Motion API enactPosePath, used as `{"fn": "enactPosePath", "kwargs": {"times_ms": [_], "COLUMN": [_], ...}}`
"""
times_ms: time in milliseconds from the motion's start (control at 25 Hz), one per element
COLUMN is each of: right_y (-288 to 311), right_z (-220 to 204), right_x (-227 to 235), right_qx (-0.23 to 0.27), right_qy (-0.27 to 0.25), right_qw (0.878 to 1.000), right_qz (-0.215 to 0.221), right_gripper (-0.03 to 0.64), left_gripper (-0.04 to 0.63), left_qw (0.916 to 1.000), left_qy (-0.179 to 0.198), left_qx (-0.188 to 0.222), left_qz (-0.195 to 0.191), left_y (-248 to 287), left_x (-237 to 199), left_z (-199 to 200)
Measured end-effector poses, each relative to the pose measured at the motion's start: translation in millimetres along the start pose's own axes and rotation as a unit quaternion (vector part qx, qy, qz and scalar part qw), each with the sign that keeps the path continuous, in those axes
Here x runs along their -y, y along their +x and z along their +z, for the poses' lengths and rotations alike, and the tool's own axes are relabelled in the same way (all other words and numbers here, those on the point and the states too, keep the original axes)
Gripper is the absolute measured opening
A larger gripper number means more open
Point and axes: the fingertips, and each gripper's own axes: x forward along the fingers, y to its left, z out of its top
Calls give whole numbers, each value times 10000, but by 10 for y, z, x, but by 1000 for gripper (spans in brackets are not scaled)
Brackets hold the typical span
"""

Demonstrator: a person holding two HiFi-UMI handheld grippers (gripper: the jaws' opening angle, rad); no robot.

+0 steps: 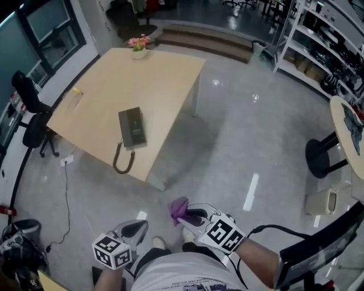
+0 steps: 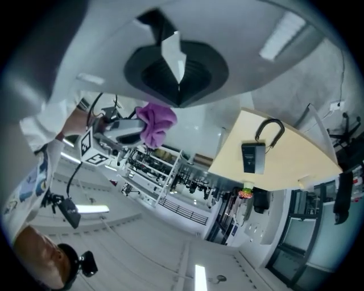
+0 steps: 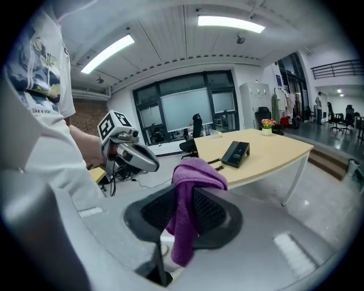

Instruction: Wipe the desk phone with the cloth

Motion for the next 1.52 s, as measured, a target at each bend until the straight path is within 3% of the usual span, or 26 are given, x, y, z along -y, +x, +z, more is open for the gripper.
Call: {"fn": "enactPosePath", "kwargs": {"times_ms": [320,640,920,1200,1520], "right_y": [-229,-225,-138,-170,-172], "right_z": [-88,-75,-161,-253,-199], "right_x": [-487,-1286,-1980,-2298,-2447], "right_qx": [67,94,-21,-144,-164], "right_qy": [-161,-438,-611,-665,-781], "right_qw": [9996,9985,9972,9963,9958], "right_qz": [-210,-326,-441,-532,-438], "right_gripper": [89,87,87,87,87], "left_gripper": [3,3,3,3,3], "left_qw": [9980,9985,9992,9983,9983], "left_qy": [485,139,-22,157,149], "left_qx": [225,471,352,381,454], "left_qz": [-346,-240,-172,-401,-336], "left_y": [-228,-1003,-1447,-1527,-1649], "left_x": [569,638,569,701,730], "left_z": [-20,-726,-1345,-1514,-1549]}}
